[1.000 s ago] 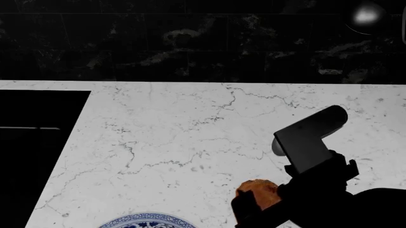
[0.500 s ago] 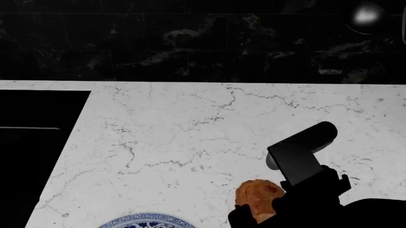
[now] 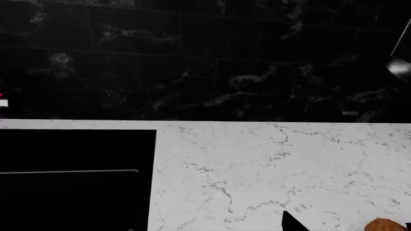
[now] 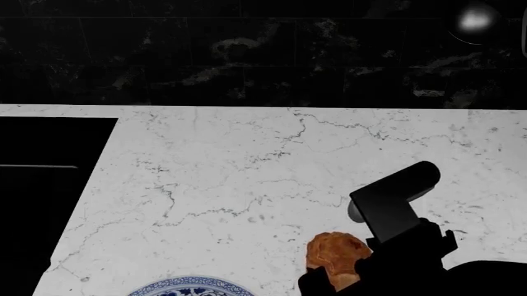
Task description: Place the pastries on the plates.
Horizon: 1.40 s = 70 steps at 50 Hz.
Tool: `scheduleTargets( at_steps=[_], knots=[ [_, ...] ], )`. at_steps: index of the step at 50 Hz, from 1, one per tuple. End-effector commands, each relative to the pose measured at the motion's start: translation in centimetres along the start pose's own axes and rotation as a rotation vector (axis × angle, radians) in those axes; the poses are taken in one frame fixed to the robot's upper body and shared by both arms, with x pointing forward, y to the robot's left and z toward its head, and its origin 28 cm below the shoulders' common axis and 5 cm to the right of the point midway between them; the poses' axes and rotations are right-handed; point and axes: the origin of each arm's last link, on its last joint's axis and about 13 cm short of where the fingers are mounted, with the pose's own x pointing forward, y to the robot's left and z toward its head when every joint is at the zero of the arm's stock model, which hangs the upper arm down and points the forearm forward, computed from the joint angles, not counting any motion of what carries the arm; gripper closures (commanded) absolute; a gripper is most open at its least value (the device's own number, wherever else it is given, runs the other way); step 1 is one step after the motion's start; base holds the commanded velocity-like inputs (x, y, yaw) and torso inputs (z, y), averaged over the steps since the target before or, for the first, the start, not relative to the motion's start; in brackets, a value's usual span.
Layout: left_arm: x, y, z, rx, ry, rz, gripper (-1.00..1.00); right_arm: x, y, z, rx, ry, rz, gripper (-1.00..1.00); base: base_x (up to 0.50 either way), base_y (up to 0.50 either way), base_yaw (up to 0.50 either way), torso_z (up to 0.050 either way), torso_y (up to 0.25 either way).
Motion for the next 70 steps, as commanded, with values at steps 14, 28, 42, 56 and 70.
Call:
scheduleTargets(
  at_steps=[14,28,42,56,70],
  knots=[
    [-0.5,-0.3,0.4,-0.008,-0.023,-0.052,-1.0,1.7,0.5,-2.1,0.052,0.114,0.008,-1.0,0.0,0.0,0.0,0.0,0.0],
    [-0.6,-0.4,0.6,-0.014,-0.027,-0.05,-1.0,1.0,1.2,-2.1,0.066,0.12,0.061,1.0,0.0,0.0,0.0,0.0,0.0],
    [-0.1,-0.4,0.7,-0.02,-0.039,-0.045,-1.0,-4.9,0.7,4.7,0.036,-0.196,0.02,1.0,0.0,0.0,0.0,0.0,0.0],
    [0.7,-0.4,0.4,-0.032,-0.057,-0.045,-1.0,-10.5,2.1,8.3,-0.044,-0.398,-0.074,1.0,0.0,0.0,0.0,0.0,0.0],
    [1.5,-0.2,0.0,-0.04,-0.068,-0.04,-1.0,-11.7,4.3,8.1,-0.108,-0.566,-0.153,1.0,0.0,0.0,0.0,0.0,0.0]
  ],
)
